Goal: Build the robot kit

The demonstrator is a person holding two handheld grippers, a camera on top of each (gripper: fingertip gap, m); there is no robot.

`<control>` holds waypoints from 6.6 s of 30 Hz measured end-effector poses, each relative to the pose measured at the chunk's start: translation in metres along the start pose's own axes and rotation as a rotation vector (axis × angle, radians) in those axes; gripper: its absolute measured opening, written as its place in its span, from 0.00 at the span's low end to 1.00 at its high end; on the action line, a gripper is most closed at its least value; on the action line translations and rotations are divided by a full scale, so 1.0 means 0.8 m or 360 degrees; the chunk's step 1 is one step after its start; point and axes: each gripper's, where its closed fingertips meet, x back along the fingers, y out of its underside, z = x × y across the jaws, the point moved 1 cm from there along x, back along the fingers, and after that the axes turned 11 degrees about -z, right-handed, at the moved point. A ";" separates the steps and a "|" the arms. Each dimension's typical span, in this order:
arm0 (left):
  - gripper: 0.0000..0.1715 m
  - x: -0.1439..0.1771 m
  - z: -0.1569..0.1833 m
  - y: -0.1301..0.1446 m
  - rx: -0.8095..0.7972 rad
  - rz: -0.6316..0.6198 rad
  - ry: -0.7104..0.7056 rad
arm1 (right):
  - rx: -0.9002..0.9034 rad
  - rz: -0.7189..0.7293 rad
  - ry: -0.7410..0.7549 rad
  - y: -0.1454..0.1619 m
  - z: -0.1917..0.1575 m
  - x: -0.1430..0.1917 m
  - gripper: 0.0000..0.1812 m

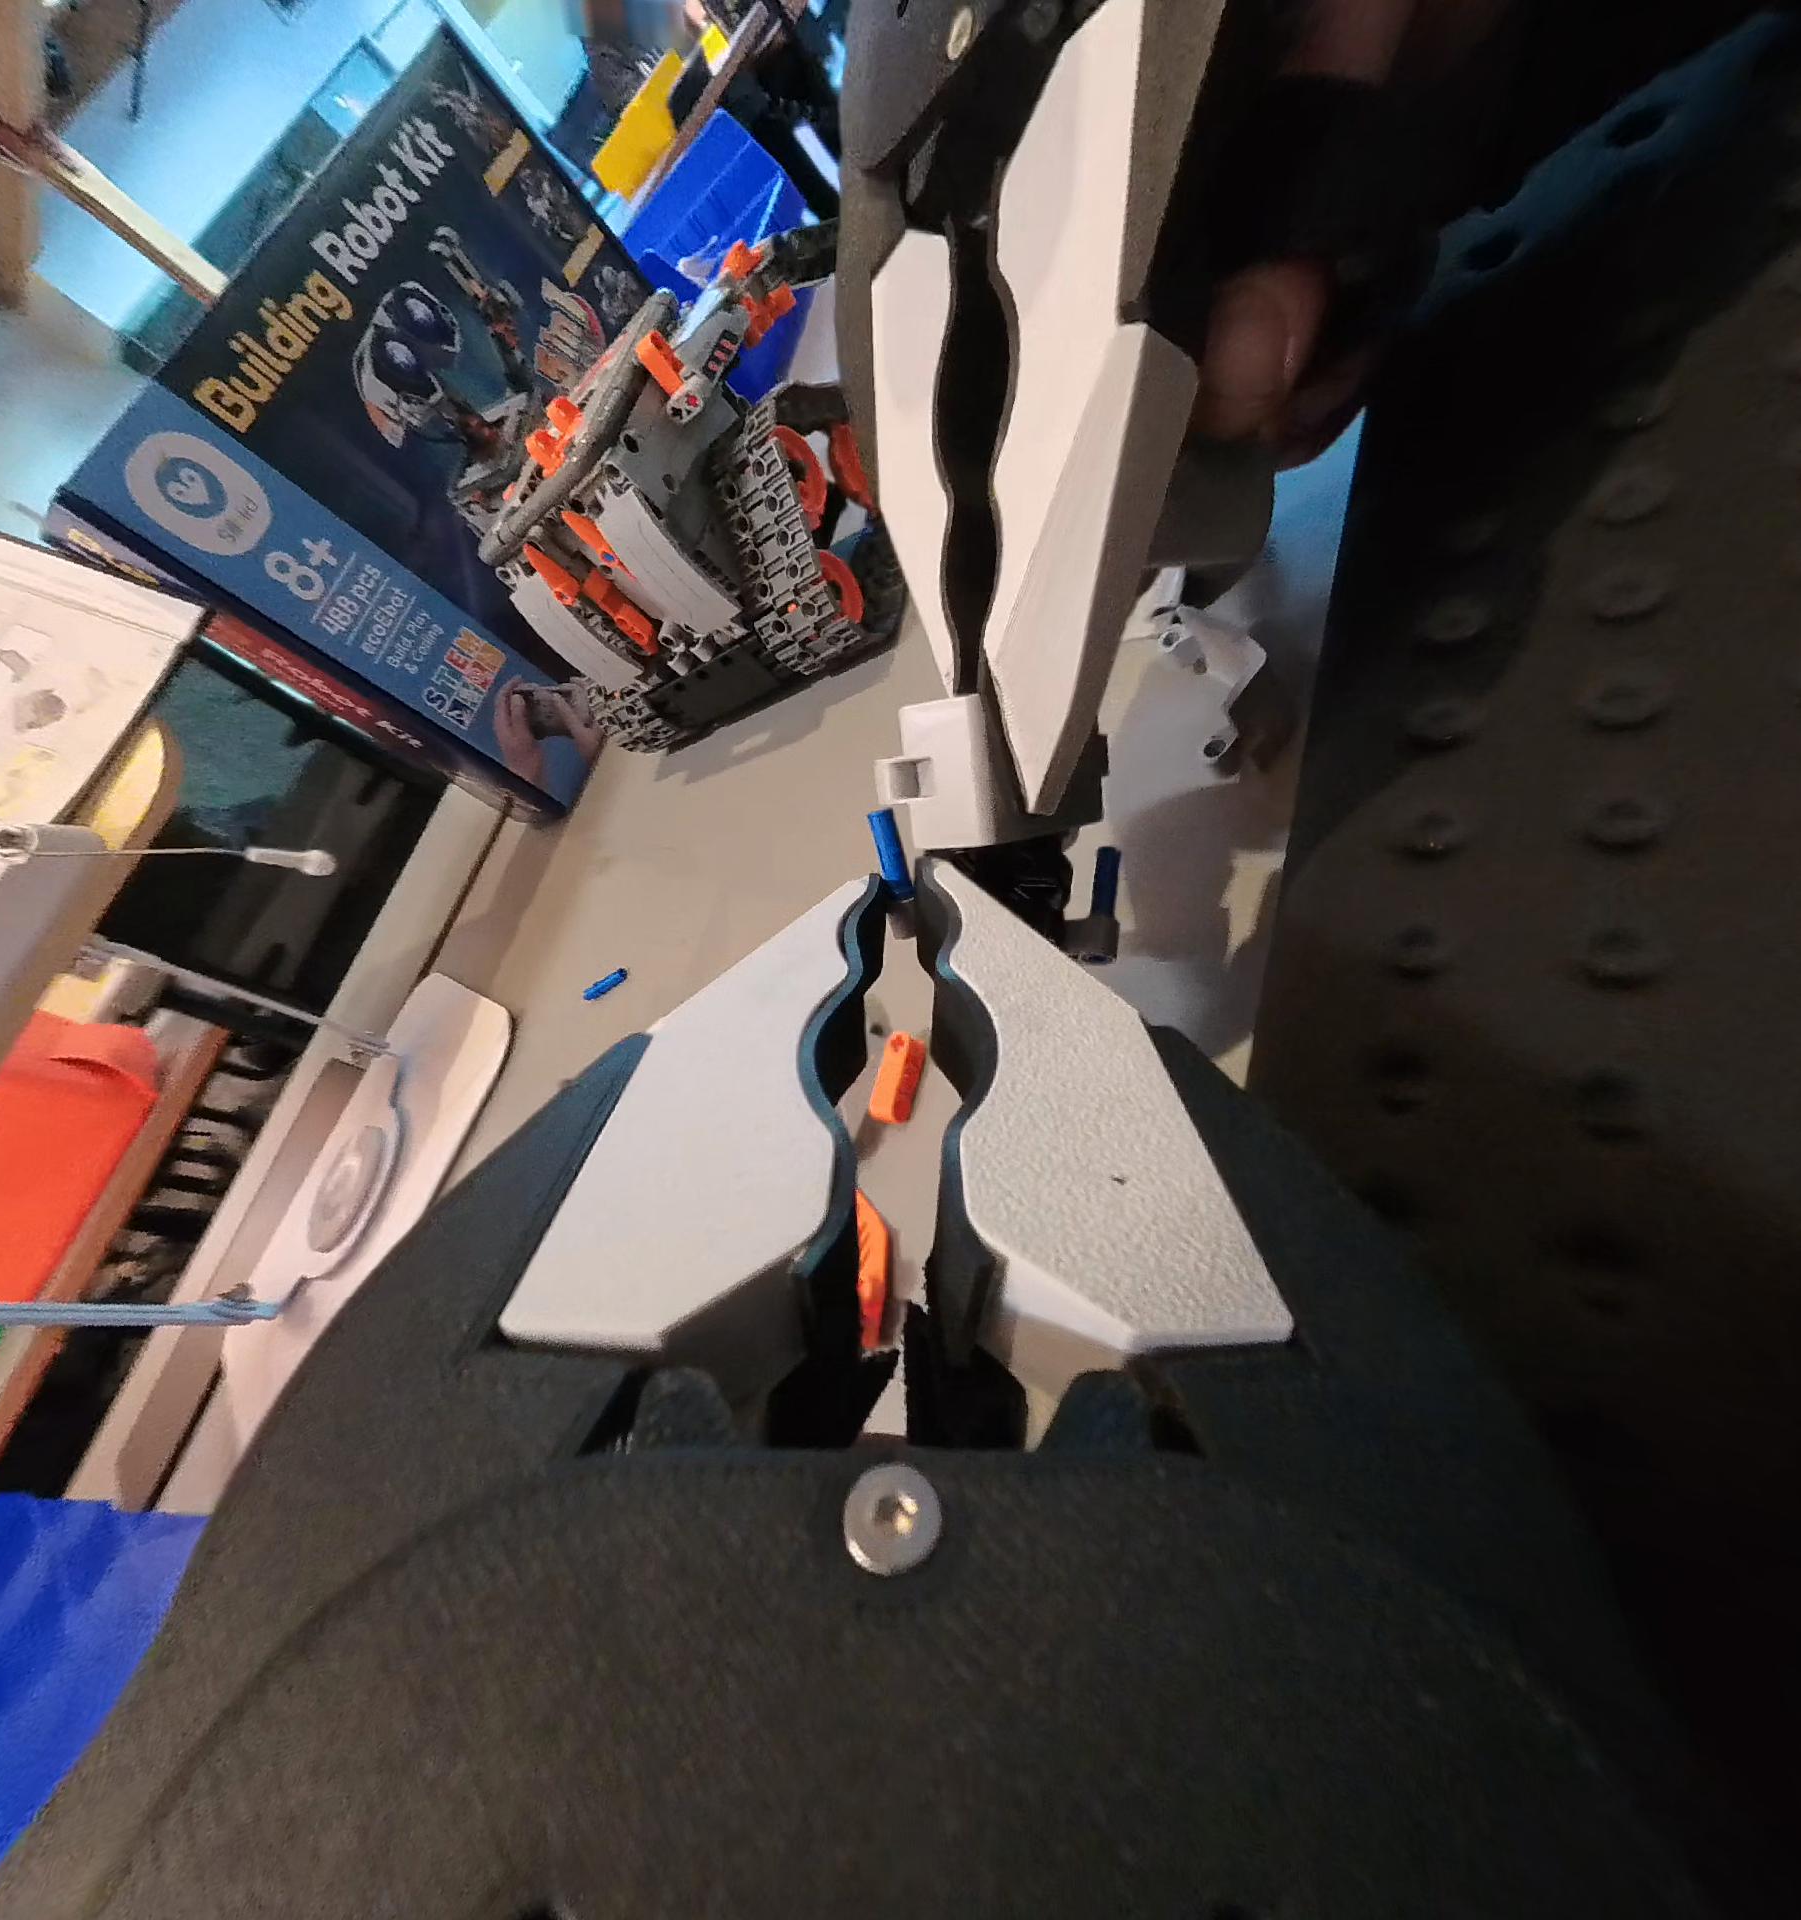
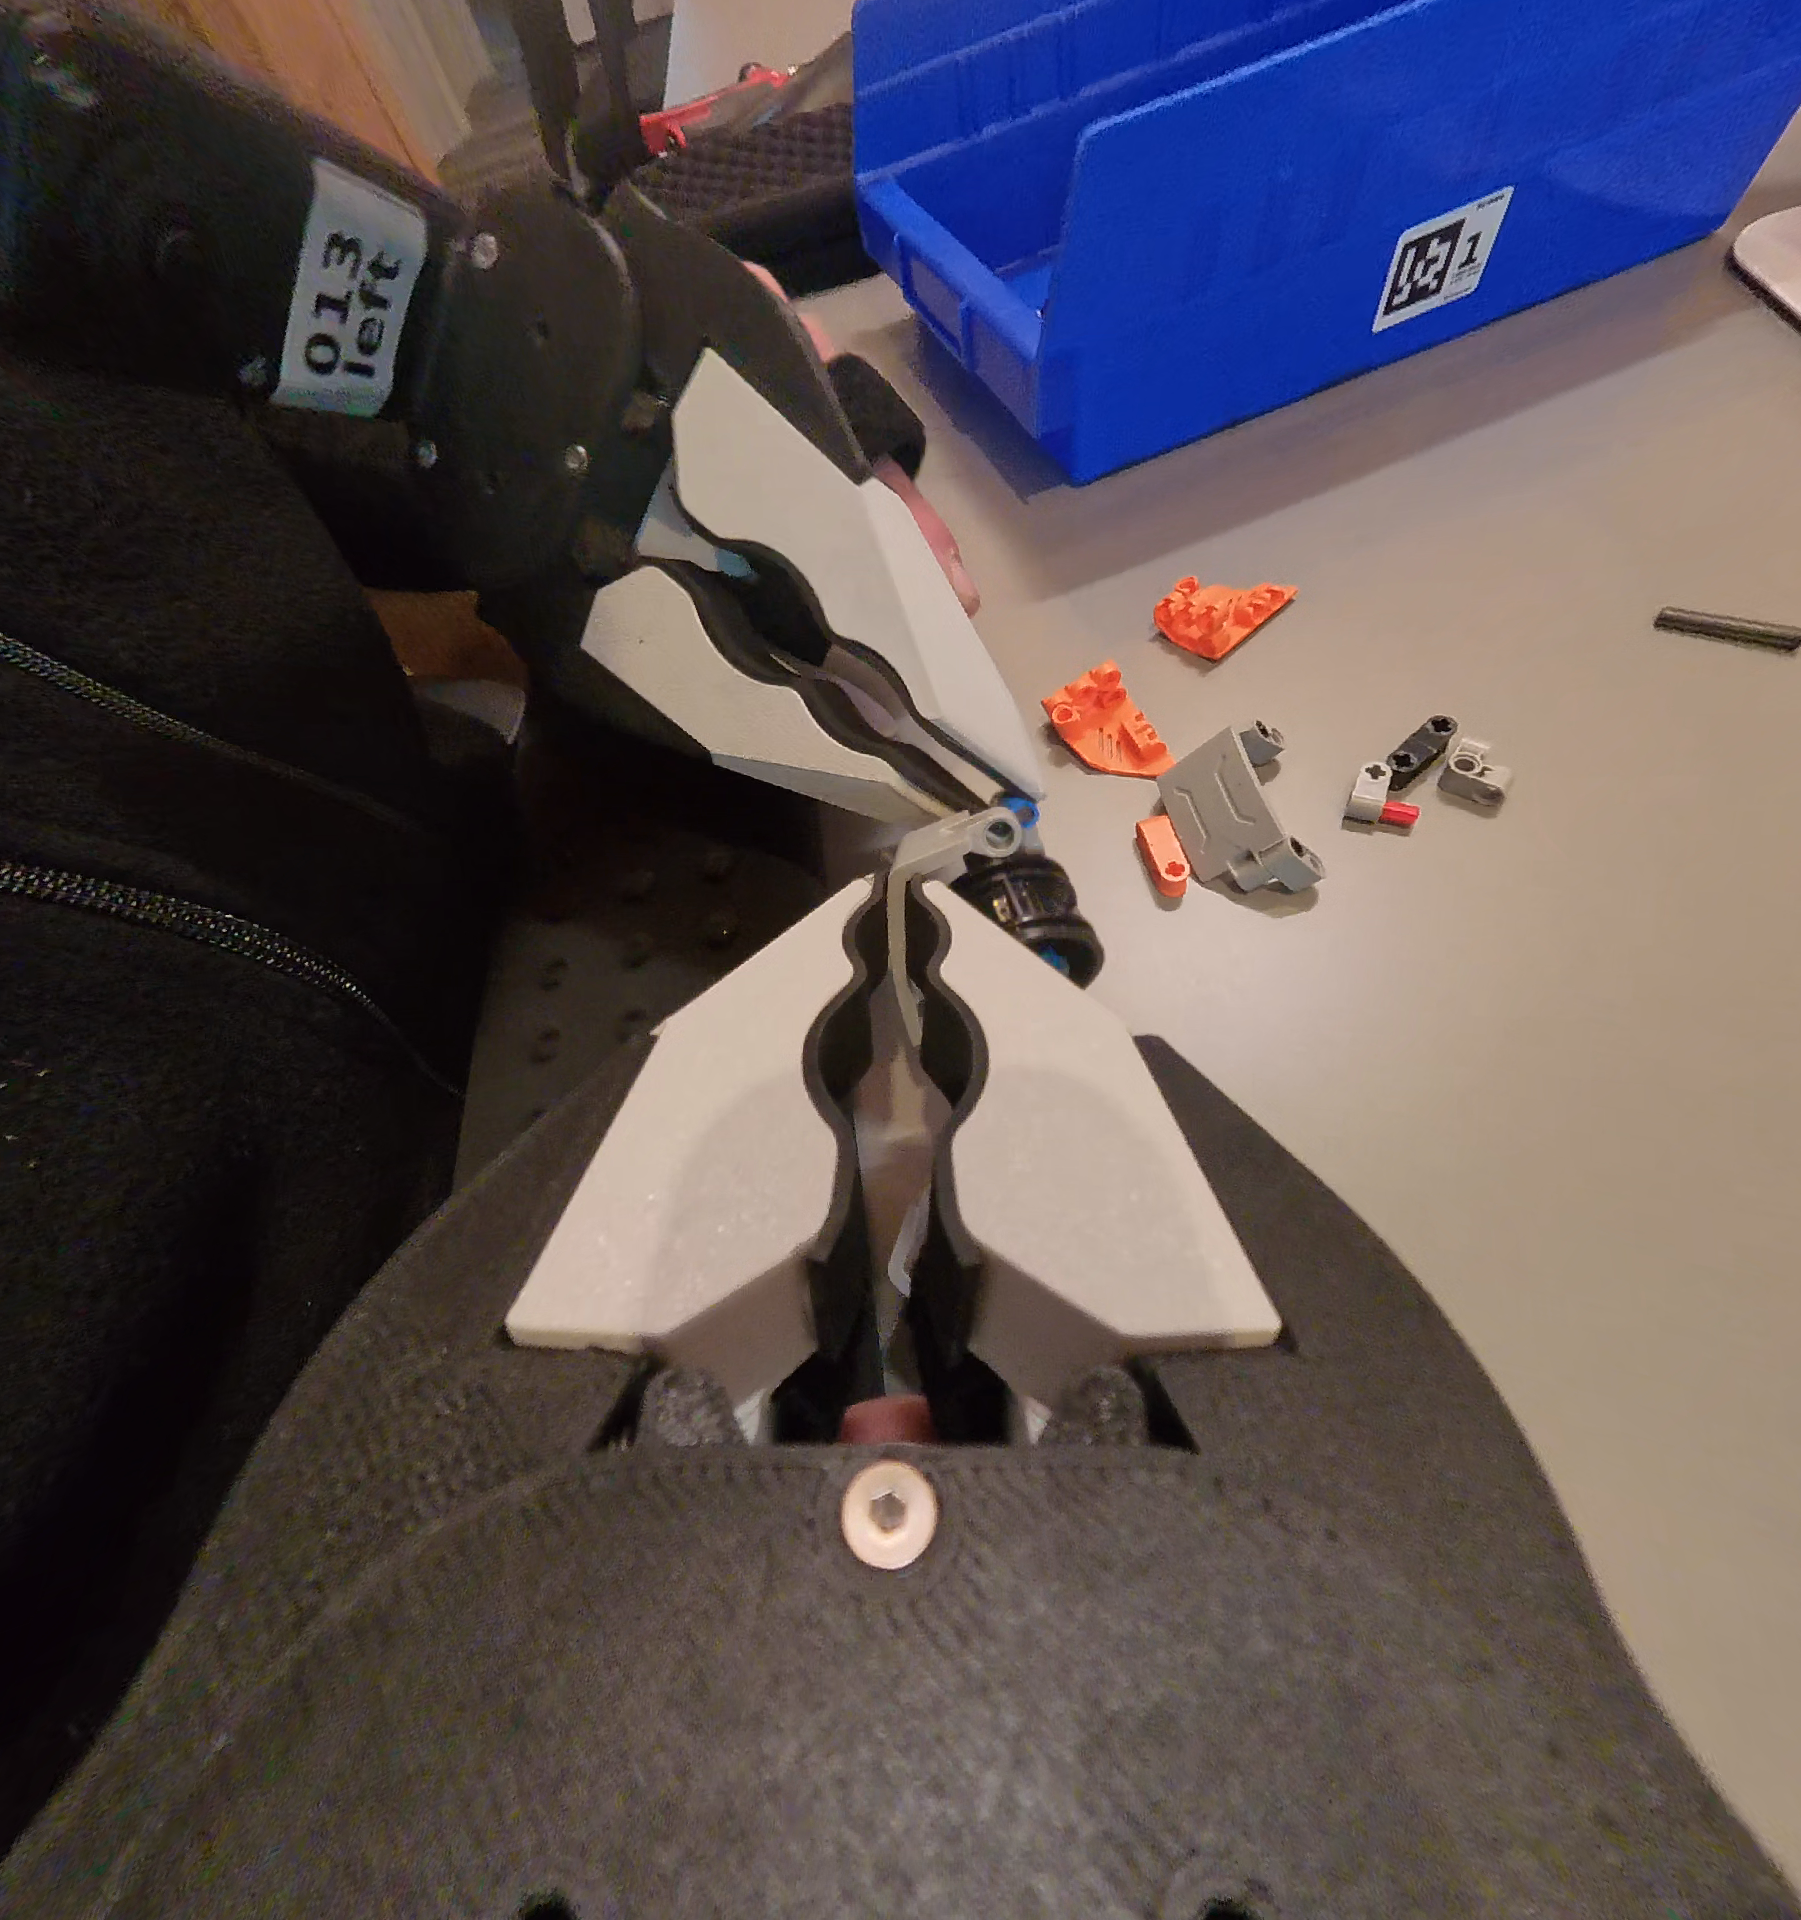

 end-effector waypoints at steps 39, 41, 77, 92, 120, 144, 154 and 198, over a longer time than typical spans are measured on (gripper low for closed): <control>0.00 -0.012 0.023 0.015 -0.0446 -0.0238 -0.0200 | -0.0039 -0.0289 -0.0236 0.025 0.007 -0.016 0.00; 0.00 -0.013 0.024 0.015 -0.0461 -0.0248 -0.0204 | -0.0084 -0.0272 -0.0284 0.026 0.007 -0.016 0.00; 0.05 -0.003 0.027 0.038 0.0106 -0.0216 0.0385 | -0.0161 -0.0236 -0.0464 0.030 -0.002 -0.025 0.00; 0.11 -0.002 0.042 0.040 0.0629 -0.0267 0.1081 | -0.0091 -0.0264 -0.0460 0.035 -0.008 -0.025 0.00; 0.03 0.003 0.033 0.036 0.0606 -0.0177 0.0989 | -0.0070 -0.0209 -0.0438 0.029 -0.009 -0.024 0.00; 0.02 0.000 0.033 0.019 -0.0204 -0.0251 0.0214 | 0.0046 -0.0357 -0.0166 0.022 -0.011 -0.019 0.00; 0.02 -0.003 0.032 0.012 -0.0377 -0.0313 0.0189 | 0.0162 -0.0530 -0.0072 0.028 -0.010 -0.014 0.00; 0.04 -0.028 0.034 0.015 -0.0021 -0.0310 0.0255 | 0.0301 -0.0551 -0.0192 0.036 0.013 -0.002 0.00</control>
